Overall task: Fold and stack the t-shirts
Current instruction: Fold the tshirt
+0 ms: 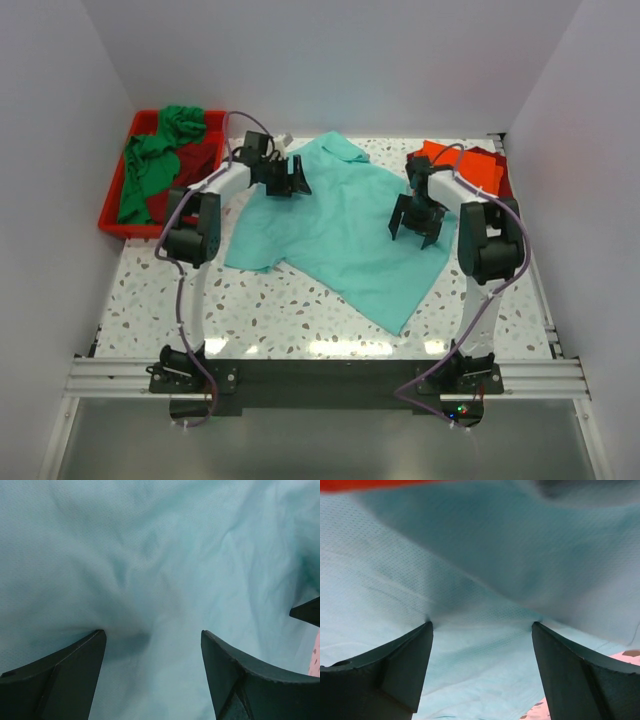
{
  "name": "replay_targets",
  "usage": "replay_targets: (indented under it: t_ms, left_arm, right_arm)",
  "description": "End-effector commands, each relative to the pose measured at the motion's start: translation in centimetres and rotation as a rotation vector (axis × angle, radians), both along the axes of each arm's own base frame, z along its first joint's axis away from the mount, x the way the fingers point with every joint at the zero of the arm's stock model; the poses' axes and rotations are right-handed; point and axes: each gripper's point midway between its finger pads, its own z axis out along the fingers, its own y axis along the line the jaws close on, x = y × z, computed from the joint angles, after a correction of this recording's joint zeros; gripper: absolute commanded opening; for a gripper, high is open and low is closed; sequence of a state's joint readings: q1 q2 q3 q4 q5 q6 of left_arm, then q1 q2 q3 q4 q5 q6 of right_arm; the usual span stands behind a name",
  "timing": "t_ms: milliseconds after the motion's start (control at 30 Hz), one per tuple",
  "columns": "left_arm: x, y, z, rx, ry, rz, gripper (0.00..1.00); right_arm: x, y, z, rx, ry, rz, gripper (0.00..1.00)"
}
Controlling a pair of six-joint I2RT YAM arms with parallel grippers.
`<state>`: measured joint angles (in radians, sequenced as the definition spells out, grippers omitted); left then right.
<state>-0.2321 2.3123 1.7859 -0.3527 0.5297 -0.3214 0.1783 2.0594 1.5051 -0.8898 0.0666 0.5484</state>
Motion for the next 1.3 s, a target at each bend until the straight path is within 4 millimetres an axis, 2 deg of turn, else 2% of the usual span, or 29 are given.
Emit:
replay_targets:
  t_ms: [0, 33, 133, 233, 267, 300, 333, 367, 400, 433, 467, 500, 533, 567, 600, 633, 667, 700, 733, 767, 833, 867, 933, 967, 1067, 1133, 1267]
  left_arm:
    - [0.5, -1.6, 0.4, -0.025, -0.011, -0.024, 0.82]
    - [0.5, -1.7, 0.5, -0.028, -0.011, -0.025, 0.82]
    - [1.3, -1.9, 2.7, -0.041, -0.051, -0.024, 0.82]
    - [1.7, -1.8, 5.8, -0.043, -0.101, -0.018, 0.81]
    - [1.8, -1.4, 6.5, -0.028, -0.117, -0.005, 0.82]
    - [1.7, -1.2, 8.2, -0.021, -0.144, 0.002, 0.82]
    - [1.5, -0.8, 8.8, -0.007, -0.149, 0.012, 0.82]
    - [1.1, -0.1, 8.5, 0.029, -0.15, 0.029, 0.82]
    - [0.7, 0.4, 10.4, 0.039, -0.183, 0.042, 0.82]
    - [0.2, 0.9, 10.6, 0.058, -0.184, 0.051, 0.81]
    - [-0.8, 2.0, 9.1, 0.111, -0.159, 0.073, 0.81]
    - [-1.5, 2.6, 10.3, 0.13, -0.18, 0.087, 0.8]
    - [-2.3, 3.5, 9.9, 0.163, -0.166, 0.102, 0.79]
    - [-3.8, 5.0, 7.7, 0.23, -0.125, 0.12, 0.77]
    - [-4.7, 5.7, 8.6, 0.245, -0.139, 0.132, 0.76]
    - [-5.6, 6.5, 8.0, 0.267, -0.122, 0.139, 0.75]
    - [-7.3, 7.8, 6.1, 0.308, -0.079, 0.152, 0.7]
    - [-8.2, 8.5, 6.8, 0.319, -0.09, 0.165, 0.67]
    - [-8.9, 9.3, 6.3, 0.338, -0.081, 0.177, 0.66]
    - [-10.4, 10.6, 4.7, 0.39, -0.049, 0.193, 0.63]
    - [-11.6, 12.1, 4.7, 0.427, -0.042, 0.224, 0.58]
    - [-12.8, 13.2, 3.6, 0.46, -0.012, 0.243, 0.54]
    - [-13.5, 14.4, 3.6, 0.469, -0.008, 0.282, 0.48]
    - [-14.1, 15.5, 2.8, 0.465, 0.02, 0.312, 0.42]
    - [-14.7, 17.1, 2.4, 0.444, 0.034, 0.345, 0.37]
    - [-15.0, 17.6, 2.0, 0.441, 0.052, 0.344, 0.37]
    - [-16.1, 17.1, 0.9, 0.427, 0.086, 0.308, 0.35]
  right_arm:
    - [1.1, -1.7, 0.4, -0.025, -0.017, -0.018, 0.84]
    - [1.2, -1.8, 0.5, -0.024, -0.02, -0.019, 0.84]
    - [1.7, -2.2, 0.7, -0.016, -0.024, -0.028, 0.84]
    - [2.3, -2.1, 1.2, -0.01, -0.038, -0.023, 0.84]
    - [2.4, -2.1, 1.3, -0.009, -0.038, -0.021, 0.84]
    - [2.7, -2.0, 1.8, -0.004, -0.053, -0.022, 0.84]
    - [2.9, -1.9, 2.0, 0.003, -0.06, -0.022, 0.84]
    - [3.0, -1.8, 2.3, 0.004, -0.067, -0.02, 0.84]
    - [3.2, -1.8, 2.7, 0.003, -0.083, -0.018, 0.84]
    - [3.3, -2.0, 3.0, -0.002, -0.091, -0.016, 0.84]
    - [3.5, -2.1, 3.1, -0.012, -0.103, -0.014, 0.84]
    - [3.6, -2.2, 3.5, -0.013, -0.111, -0.012, 0.84]
    - [3.6, -2.2, 3.6, -0.017, -0.115, -0.003, 0.84]
    - [3.7, -2.4, 3.9, -0.027, -0.122, -0.002, 0.83]
    - [3.7, -2.4, 4.1, -0.025, -0.128, 0.001, 0.83]
    - [3.6, -2.3, 4.6, -0.021, -0.138, 0.003, 0.83]
    - [3.7, -2.2, 4.9, -0.019, -0.149, 0.004, 0.83]
    - [3.5, -2.1, 5.0, -0.017, -0.153, 0.005, 0.83]
    - [3.5, -1.9, 5.5, -0.013, -0.172, 0.006, 0.83]
    - [3.4, -1.7, 5.7, -0.006, -0.177, 0.005, 0.83]
    - [2.9, -1.3, 5.6, 0.011, -0.173, -0.004, 0.83]
    - [2.8, -0.9, 6.0, 0.02, -0.188, -0.001, 0.83]
    - [2.1, -0.3, 5.8, 0.035, -0.182, -0.009, 0.83]
    - [1.9, 0.2, 5.9, 0.043, -0.189, -0.004, 0.83]
    - [0.9, 1.0, 5.9, 0.05, -0.184, 0.005, 0.83]
    - [0.3, 1.3, 6.0, 0.048, -0.18, 0.01, 0.83]
    - [-0.7, 1.9, 6.0, 0.04, -0.171, 0.03, 0.83]
